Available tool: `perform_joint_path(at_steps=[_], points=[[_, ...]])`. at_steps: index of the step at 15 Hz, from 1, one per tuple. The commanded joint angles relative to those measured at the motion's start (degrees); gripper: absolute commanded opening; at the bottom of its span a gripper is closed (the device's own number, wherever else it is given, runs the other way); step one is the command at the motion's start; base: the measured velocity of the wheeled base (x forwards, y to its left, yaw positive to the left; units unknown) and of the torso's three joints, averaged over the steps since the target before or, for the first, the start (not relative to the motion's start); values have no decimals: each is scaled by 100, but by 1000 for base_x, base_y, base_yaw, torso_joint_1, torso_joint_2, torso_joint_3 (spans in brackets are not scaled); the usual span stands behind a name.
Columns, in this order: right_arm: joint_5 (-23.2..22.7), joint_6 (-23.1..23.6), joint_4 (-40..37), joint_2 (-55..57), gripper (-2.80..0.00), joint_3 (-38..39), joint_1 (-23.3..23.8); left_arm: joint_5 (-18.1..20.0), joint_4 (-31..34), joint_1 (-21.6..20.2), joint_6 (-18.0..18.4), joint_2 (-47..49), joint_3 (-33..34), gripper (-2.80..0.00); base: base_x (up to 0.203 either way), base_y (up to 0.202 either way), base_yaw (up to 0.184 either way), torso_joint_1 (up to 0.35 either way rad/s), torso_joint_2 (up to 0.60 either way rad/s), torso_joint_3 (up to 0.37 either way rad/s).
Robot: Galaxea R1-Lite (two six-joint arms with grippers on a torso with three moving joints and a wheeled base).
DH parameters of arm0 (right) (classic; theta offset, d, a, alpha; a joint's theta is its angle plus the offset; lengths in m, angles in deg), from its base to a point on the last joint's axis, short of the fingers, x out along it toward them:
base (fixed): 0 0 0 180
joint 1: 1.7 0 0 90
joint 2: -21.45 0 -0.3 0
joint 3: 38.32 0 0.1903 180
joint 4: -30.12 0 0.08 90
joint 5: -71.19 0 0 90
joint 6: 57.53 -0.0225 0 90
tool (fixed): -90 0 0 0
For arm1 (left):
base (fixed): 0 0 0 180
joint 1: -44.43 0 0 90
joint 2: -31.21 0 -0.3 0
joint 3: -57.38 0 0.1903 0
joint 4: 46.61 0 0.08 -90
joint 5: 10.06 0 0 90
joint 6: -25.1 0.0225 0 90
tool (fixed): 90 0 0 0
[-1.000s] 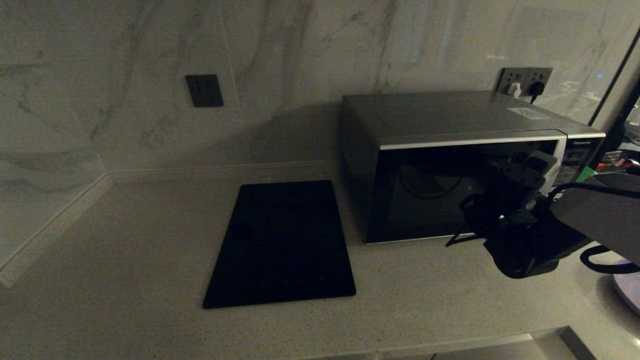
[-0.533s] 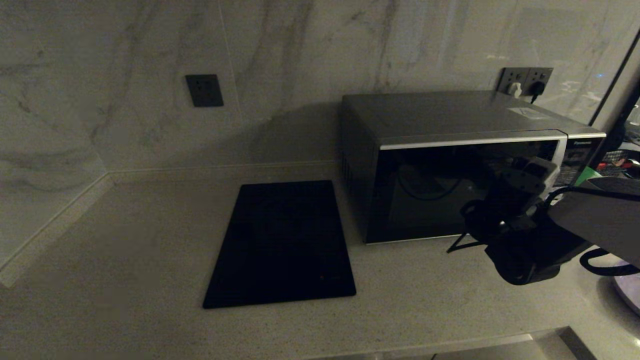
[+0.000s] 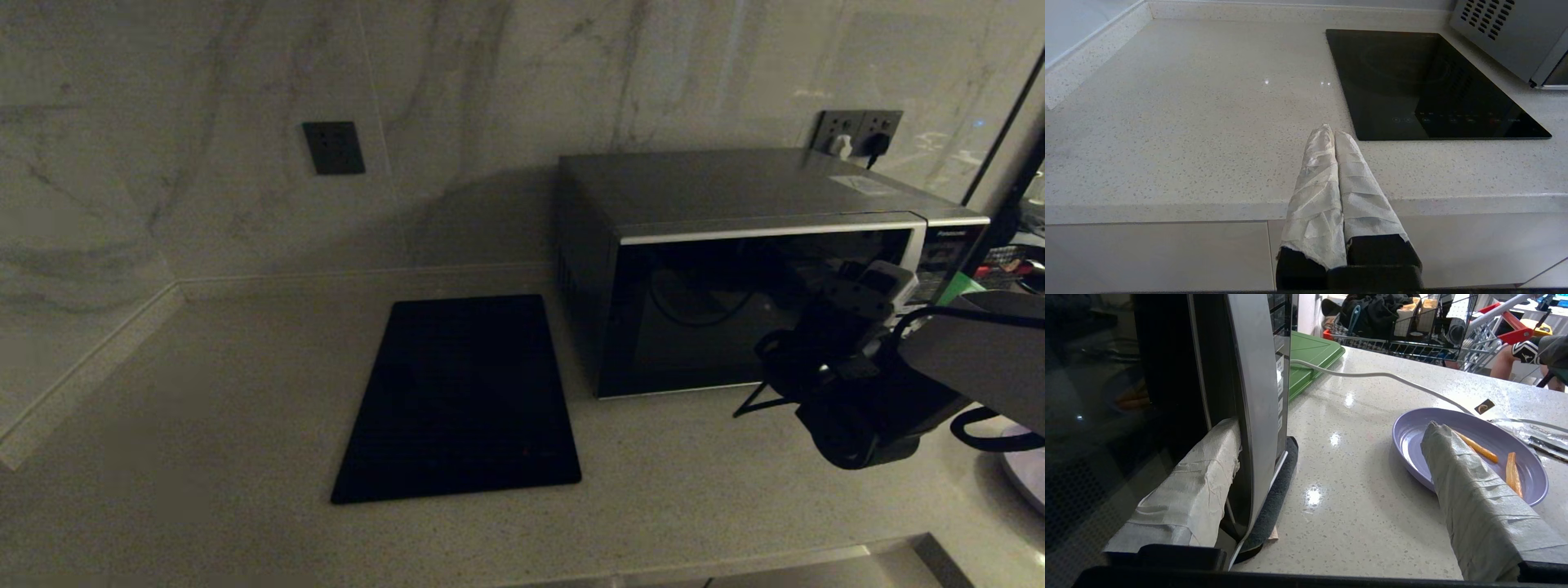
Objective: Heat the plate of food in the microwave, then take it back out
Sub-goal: Open the microwave oven
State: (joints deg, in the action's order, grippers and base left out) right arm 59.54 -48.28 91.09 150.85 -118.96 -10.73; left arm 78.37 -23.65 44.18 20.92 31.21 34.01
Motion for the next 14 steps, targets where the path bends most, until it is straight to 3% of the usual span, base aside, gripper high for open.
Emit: perform_joint_path(at_steps=[1, 14], points=[[39, 12, 48, 29, 0, -30, 51, -2, -2, -2, -4, 9, 0, -280, 0, 0, 0, 0, 0, 0], [-5, 191, 48, 296, 0, -329, 147, -2, -2, -2, -4, 5, 0, -280, 0, 0, 0, 0, 0, 0]])
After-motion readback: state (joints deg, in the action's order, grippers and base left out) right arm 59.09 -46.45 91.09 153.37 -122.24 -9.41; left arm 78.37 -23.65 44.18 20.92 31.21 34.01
